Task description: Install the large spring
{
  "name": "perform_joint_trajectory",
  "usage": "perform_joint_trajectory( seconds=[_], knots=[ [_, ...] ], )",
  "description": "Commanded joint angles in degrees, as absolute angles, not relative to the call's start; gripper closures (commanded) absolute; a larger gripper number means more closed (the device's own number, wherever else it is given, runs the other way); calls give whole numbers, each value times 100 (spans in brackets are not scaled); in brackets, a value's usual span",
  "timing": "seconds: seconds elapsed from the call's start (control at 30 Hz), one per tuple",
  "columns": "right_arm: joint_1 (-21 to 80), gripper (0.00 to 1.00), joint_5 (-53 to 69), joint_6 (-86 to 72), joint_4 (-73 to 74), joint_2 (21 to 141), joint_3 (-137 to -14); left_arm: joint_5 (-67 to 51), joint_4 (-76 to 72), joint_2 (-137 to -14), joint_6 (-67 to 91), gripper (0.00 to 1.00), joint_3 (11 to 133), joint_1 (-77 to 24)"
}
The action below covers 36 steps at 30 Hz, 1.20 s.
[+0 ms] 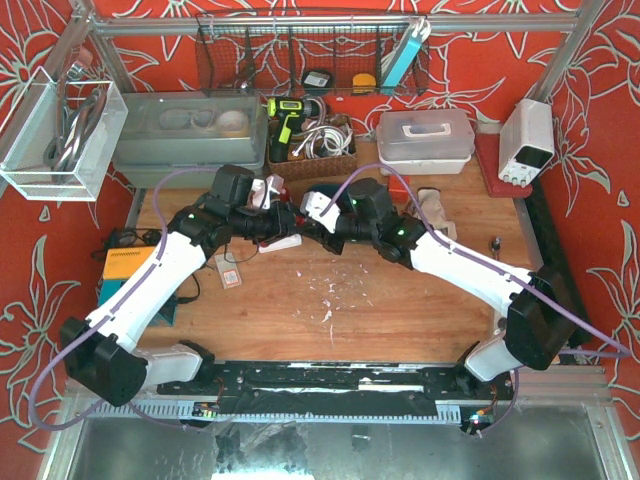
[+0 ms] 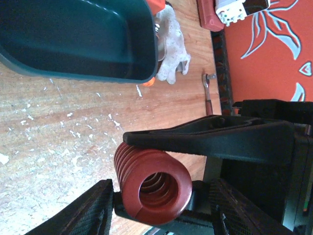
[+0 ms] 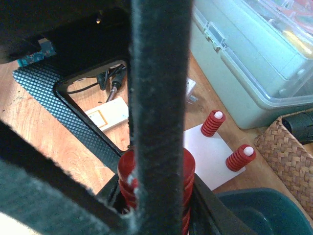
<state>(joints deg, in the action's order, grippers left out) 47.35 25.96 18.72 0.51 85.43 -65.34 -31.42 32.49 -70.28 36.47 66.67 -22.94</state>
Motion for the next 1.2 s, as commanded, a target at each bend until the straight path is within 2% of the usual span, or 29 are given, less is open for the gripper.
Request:
perform_joint_trajectory(
  seconds=[0.0, 0.2, 0.27, 0.33, 0.47, 0.5, 0.6, 0.7, 0.9, 0.97, 1.0, 1.17],
  knots=[
    [4856, 100, 2553, 2042, -89, 8455, -6605, -3202, 3253, -7058, 3643, 44, 6679, -2338],
    [4956, 100, 2505, 2165, 22, 8429, -6605, -3085, 3253, -7108, 3592, 44, 6726, -2338],
    [4982, 100, 2476, 2176, 42, 8427, -6607, -3083, 3256, -7119, 3579, 48, 6741, -2337],
    [4988, 100, 2438, 2150, 64, 8452, -6630, -3128, 3262, -7111, 3578, 54, 6737, -2337],
    [4999, 100, 2297, 2044, 78, 8496, -6669, -3153, 3383, -7084, 3526, 78, 6749, -2338],
    [4994, 100, 2273, 2023, 92, 8506, -6674, -3102, 3429, -7084, 3498, 81, 6754, -2337],
    [4993, 83, 2196, 1959, 113, 8521, -6627, -2867, 3576, -7101, 3424, 93, 6763, -2336],
    [4994, 61, 2082, 1913, 230, 8478, -6568, -2675, 3540, -7127, 3368, 100, 6762, -2333],
    [4996, 27, 1139, 723, 177, 7728, -5872, -1976, 3516, -7308, 3121, 100, 6940, -2333],
    [4996, 5, 921, 166, 100, 7358, -5436, -1583, 3491, -7355, 3023, 100, 6908, -2338],
    [4993, 2, 762, -199, 158, 7134, -5247, -1374, 3454, -7383, 2982, 100, 6862, -2335],
    [4993, 1, -335, -1092, 1084, 6127, -4670, -431, 3276, -7681, 2887, 100, 6776, -2360]
  ],
)
